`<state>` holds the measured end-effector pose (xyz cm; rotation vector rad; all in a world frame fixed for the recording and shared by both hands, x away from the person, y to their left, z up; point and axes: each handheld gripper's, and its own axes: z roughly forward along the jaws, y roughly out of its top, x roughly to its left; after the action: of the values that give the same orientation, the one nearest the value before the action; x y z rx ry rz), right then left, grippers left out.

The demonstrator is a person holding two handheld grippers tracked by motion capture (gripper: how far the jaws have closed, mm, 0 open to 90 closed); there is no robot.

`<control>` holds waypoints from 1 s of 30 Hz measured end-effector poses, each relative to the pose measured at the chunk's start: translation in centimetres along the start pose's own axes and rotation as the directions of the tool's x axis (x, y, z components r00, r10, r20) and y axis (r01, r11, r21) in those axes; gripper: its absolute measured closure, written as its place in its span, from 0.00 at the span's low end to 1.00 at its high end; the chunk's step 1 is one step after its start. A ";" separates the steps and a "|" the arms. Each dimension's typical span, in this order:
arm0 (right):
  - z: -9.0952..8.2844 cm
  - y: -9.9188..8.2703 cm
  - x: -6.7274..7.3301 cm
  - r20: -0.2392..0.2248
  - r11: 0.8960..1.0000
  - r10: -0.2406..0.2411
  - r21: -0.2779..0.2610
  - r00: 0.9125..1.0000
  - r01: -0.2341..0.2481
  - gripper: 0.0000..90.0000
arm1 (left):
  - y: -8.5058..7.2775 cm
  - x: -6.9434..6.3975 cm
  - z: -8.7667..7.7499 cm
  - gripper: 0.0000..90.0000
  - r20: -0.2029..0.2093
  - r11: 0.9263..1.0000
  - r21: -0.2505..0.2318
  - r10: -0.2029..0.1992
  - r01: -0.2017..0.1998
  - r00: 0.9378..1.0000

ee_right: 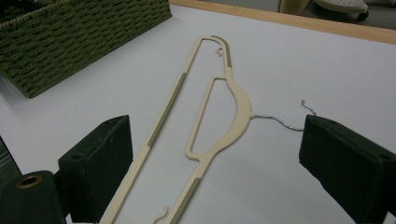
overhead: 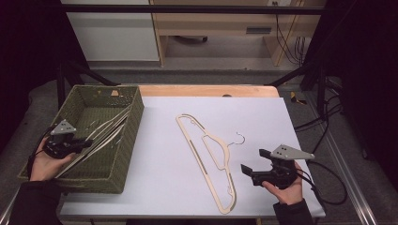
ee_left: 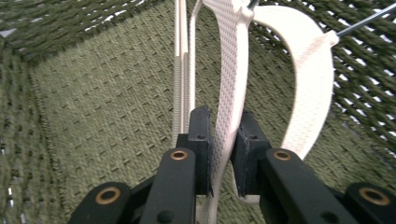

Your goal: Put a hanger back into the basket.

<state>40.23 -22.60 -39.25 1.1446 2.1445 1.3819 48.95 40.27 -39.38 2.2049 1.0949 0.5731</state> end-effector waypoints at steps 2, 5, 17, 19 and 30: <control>0.0 0.0 0.0 -0.003 1.000 0.001 0.002 1.000 -0.001 0.12 | 0.2 -0.1 0.0 0.83 0.016 1.000 0.020 -0.001 0.001 1.000; 0.1 0.0 0.1 -0.006 1.000 -0.003 0.006 1.000 0.003 0.12 | 0.4 -0.5 0.1 0.77 0.019 1.000 0.028 0.003 -0.004 1.000; 0.2 0.0 0.2 -0.012 1.000 -0.005 0.006 1.000 0.005 0.12 | 2.1 -1.8 -2.5 0.53 0.009 0.995 -0.090 0.041 -0.040 0.999; 0.1 0.0 0.3 -0.012 1.000 -0.005 0.004 1.000 0.005 0.12 | 2.5 -2.1 -3.2 0.48 0.002 0.990 -0.138 0.024 -0.023 1.000; 0.4 0.0 0.4 -0.017 1.000 -0.005 0.005 1.000 0.005 0.12 | 5.6 -6.7 -5.6 0.16 0.025 0.928 -0.372 -0.008 0.017 1.000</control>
<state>40.26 -22.09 -39.40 1.1322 2.1626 1.3889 44.83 33.92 -32.24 1.8672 0.9015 0.6868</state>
